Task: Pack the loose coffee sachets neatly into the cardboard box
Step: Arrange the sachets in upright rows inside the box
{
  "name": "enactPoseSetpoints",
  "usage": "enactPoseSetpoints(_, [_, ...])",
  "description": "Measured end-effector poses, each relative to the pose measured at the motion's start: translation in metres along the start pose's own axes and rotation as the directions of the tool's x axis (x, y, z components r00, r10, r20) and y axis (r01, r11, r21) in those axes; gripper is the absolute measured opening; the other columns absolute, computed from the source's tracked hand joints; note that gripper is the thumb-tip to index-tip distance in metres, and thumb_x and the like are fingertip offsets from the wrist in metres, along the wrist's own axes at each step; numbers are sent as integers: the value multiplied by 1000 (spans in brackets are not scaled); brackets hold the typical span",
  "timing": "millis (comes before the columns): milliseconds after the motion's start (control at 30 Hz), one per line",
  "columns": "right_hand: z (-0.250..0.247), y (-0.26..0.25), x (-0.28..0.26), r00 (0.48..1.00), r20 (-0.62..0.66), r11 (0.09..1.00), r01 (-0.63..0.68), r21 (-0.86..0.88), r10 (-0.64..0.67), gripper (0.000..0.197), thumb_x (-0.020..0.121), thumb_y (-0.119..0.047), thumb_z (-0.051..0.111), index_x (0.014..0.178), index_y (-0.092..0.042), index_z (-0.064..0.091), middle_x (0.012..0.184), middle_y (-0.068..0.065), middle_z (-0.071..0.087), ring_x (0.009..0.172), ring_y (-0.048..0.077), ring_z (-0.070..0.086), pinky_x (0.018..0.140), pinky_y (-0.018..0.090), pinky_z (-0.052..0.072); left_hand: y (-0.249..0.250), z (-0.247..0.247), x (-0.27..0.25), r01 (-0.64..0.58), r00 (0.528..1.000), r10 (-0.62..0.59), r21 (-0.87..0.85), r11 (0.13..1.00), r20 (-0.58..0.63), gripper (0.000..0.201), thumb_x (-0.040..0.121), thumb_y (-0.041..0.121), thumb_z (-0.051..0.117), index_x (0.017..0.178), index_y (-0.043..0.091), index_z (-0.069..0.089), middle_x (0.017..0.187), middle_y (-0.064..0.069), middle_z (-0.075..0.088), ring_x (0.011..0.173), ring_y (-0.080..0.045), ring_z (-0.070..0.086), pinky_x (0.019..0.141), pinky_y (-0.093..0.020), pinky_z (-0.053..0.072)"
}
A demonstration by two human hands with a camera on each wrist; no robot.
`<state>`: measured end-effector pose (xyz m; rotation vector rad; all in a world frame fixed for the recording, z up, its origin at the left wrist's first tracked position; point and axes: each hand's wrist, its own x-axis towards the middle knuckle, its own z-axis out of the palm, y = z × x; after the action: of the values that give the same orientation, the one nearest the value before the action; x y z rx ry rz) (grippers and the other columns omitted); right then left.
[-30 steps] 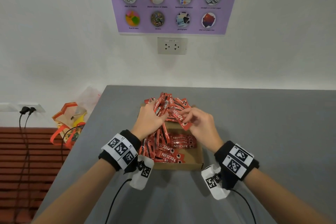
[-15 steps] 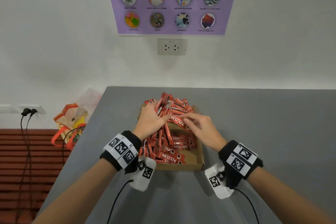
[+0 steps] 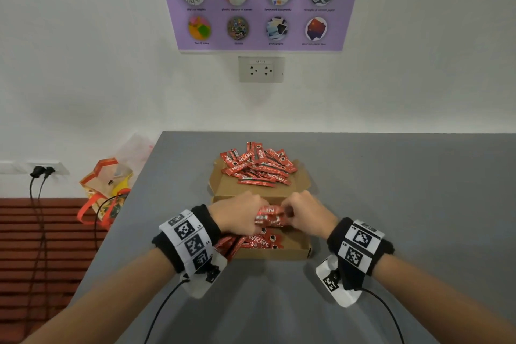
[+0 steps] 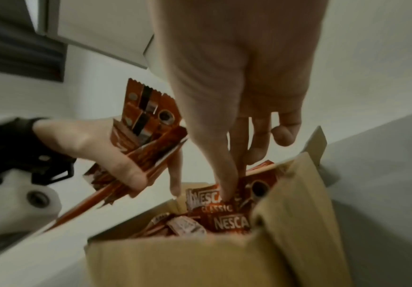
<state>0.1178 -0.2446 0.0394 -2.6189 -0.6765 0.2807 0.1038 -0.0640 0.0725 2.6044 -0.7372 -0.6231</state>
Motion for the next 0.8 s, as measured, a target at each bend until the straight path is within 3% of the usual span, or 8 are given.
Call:
enactPoseSetpoints(133, [3, -1, -1, 1000, 22, 1000, 9, -27, -9, 7, 84, -13, 67, 89, -13, 71, 91, -1, 70, 82, 8, 64, 79, 24, 53, -1, 23, 4, 43, 992, -60, 149, 988, 111, 24, 79, 13, 62, 103, 9, 61, 96, -7, 68, 82, -21, 65, 77, -35, 56])
enactPoseSetpoints(333, [7, 1, 0, 1000, 19, 995, 19, -97, -18, 5, 85, -18, 66, 89, -17, 69, 92, -4, 70, 83, 7, 63, 76, 17, 46, -5, 34, 5, 49, 990, -82, 256, 965, 119, 35, 81, 12, 59, 116, 9, 55, 107, -9, 63, 95, -25, 61, 83, -38, 54])
enactPoseSetpoints(400, [8, 2, 0, 1000, 12, 991, 29, -131, -28, 5, 86, -19, 65, 89, -17, 68, 92, -5, 69, 84, 8, 63, 76, 17, 42, -5, 32, 5, 34, 990, -67, 249, 968, 127, 34, 81, 12, 59, 115, 8, 56, 107, -9, 64, 95, -24, 61, 83, -36, 53])
enactPoseSetpoints(567, [12, 2, 3, 999, -13, 978, 45, -205, -49, 7, 86, -19, 62, 90, -17, 67, 93, -4, 68, 88, 13, 61, 83, 27, 46, -12, 30, 6, -13, 989, -13, 166, 986, 149, 16, 83, 15, 61, 99, 12, 59, 97, -7, 67, 86, -22, 64, 80, -34, 54])
enactPoseSetpoints(800, [13, 7, -1, 998, -28, 970, 46, -238, -54, 8, 84, -22, 63, 90, -17, 60, 93, -4, 60, 91, 15, 53, 75, 27, 36, -12, 31, 9, 12, 992, -27, 131, 991, 120, 27, 81, 13, 62, 107, 9, 59, 101, -6, 67, 88, -21, 64, 82, -35, 54])
